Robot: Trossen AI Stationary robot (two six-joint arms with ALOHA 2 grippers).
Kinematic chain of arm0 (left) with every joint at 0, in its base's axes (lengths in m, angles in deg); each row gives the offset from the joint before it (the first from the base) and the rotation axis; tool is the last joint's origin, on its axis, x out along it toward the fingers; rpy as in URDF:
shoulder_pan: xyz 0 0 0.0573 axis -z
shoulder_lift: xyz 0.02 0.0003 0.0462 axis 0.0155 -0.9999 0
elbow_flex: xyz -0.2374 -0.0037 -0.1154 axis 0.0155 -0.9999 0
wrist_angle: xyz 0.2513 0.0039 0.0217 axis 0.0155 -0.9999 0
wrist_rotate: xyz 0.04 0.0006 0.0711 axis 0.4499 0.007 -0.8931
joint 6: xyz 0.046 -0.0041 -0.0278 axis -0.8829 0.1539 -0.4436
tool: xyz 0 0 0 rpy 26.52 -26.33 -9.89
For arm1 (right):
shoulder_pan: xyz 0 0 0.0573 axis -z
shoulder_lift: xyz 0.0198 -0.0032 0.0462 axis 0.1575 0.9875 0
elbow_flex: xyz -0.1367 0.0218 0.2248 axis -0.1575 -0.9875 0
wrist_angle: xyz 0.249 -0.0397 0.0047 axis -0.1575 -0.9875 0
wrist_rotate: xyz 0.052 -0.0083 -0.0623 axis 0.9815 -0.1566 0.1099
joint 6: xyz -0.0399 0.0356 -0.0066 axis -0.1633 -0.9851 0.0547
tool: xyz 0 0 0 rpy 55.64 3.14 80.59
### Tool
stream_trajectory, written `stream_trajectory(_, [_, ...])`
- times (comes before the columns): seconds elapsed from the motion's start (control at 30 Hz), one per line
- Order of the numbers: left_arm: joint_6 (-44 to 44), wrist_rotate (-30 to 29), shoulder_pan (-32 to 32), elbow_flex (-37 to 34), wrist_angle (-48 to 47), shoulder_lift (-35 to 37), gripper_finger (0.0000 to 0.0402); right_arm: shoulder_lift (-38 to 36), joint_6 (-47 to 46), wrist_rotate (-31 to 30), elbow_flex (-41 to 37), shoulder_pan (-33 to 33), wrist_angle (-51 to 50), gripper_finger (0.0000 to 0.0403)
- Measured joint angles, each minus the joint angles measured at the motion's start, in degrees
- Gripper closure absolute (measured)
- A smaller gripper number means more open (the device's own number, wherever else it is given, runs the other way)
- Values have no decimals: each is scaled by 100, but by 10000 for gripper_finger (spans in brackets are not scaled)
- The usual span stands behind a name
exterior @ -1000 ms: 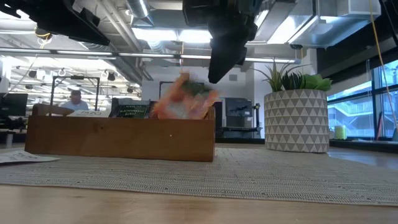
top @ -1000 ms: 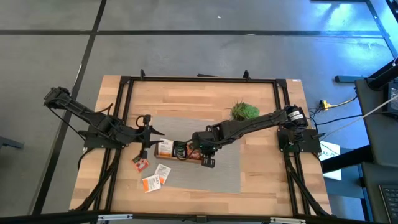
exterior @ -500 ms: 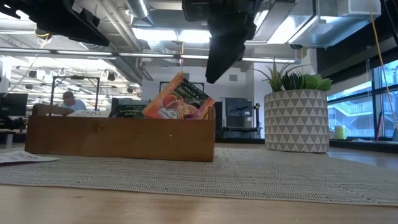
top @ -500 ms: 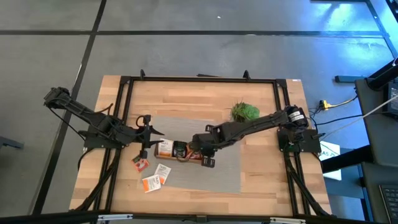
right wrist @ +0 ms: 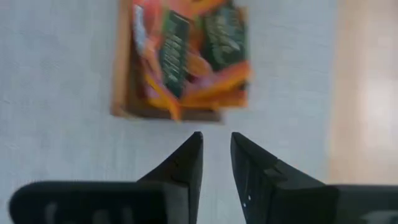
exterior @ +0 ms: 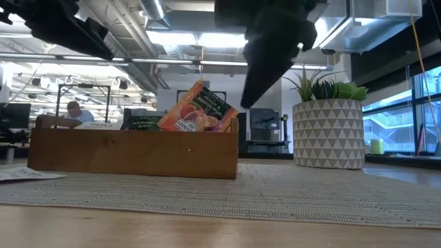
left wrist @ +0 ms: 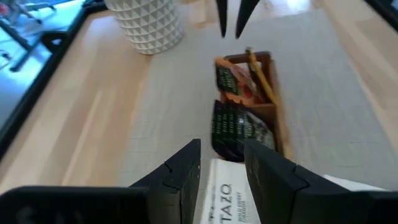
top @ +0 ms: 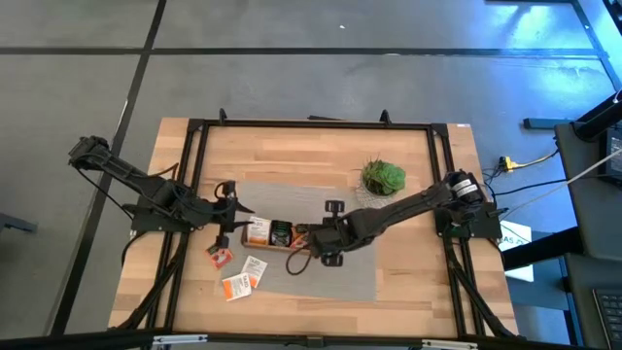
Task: Pick & Place Tea
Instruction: Put the orange tea bag into the right section of the wooden organizer
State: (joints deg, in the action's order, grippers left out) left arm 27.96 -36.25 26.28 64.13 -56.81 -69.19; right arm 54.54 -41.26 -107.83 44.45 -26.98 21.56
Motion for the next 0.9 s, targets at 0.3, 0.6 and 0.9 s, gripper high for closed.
stream_trajectory(0.3, [4,329,0,0,23,-2,285,-787,3,434,-1204,160,1324,334])
stream_trajectory(0.6, [-133,317,0,0,47,0,285,-2214,153,362,-3449,155,4238,335])
stream_trajectory(0.9, [-149,197,0,0,44,-2,286,-2275,166,908,-4204,282,5943,281])
